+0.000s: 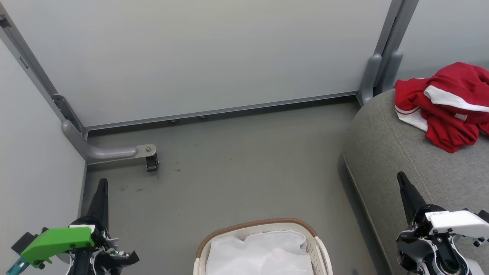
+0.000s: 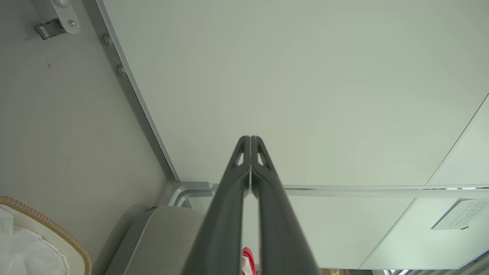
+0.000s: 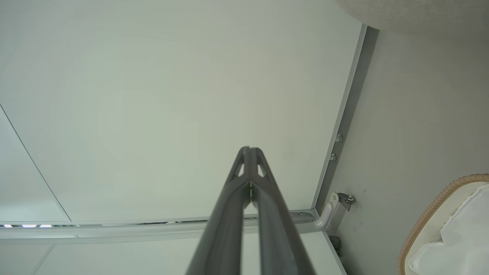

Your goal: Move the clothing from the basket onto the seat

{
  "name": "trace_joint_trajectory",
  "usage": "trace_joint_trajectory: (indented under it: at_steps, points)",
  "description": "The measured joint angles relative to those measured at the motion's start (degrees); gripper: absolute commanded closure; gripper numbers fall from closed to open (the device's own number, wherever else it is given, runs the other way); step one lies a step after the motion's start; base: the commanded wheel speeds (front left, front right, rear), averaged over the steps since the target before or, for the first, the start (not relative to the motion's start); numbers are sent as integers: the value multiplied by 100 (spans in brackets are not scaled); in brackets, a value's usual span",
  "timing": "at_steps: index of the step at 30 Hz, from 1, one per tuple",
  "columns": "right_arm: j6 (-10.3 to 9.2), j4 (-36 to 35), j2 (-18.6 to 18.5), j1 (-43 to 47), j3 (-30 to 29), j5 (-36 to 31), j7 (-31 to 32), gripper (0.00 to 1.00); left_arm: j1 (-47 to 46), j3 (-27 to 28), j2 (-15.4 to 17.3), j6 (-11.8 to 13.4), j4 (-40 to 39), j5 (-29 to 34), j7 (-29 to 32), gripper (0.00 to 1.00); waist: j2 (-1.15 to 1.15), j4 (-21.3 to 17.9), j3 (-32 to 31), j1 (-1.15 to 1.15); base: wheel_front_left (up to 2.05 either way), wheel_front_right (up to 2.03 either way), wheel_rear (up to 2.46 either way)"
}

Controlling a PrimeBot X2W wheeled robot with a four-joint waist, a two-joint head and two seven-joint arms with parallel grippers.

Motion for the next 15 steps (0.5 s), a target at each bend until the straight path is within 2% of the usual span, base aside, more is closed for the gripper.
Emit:
trace_joint_trajectory:
  at_steps: [15]
  points:
    - [0, -7, -1, -2, -5, 36, 2, 100, -19, 9, 0, -5, -9, -27, 4, 100, 0, -3, 1, 0, 0, 0, 0]
